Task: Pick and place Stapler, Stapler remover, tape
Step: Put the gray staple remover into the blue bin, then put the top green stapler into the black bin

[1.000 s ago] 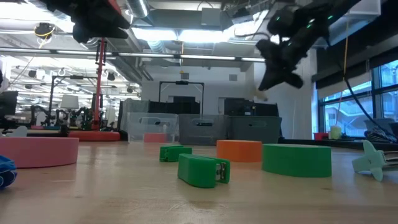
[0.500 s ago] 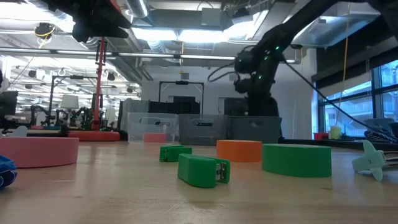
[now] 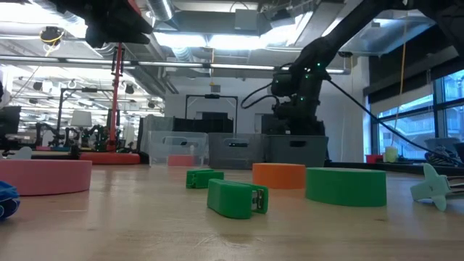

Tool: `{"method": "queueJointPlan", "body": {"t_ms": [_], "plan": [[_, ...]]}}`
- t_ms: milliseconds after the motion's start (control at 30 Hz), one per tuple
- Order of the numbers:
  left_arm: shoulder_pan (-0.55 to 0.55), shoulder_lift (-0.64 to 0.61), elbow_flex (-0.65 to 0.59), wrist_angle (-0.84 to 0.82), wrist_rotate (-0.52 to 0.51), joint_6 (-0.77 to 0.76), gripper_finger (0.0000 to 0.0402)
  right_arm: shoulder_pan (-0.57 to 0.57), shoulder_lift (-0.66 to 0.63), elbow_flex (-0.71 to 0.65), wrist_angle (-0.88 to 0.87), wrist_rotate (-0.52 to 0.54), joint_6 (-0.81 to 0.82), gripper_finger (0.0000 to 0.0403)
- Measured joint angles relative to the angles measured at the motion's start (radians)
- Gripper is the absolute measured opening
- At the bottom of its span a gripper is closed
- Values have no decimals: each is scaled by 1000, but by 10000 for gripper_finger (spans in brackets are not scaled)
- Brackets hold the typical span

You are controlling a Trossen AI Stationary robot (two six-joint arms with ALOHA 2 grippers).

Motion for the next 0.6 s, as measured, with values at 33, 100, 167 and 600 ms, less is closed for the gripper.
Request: {"method": "queueJointPlan", "body": {"t_ms": [33,100,167,600], "plan": [[0,0,0,0,0,-3,164,0,-2,0,-1,0,6,50],[0,0,0,0,0,-2,164,0,-12,0,-1,0,12,67],[0,0,0,0,0,-2,164,0,-30,0,3,2,22,82],[0,0,0,-1,80,-103,164,113,-412,-20,-104,94,129,93]]}}
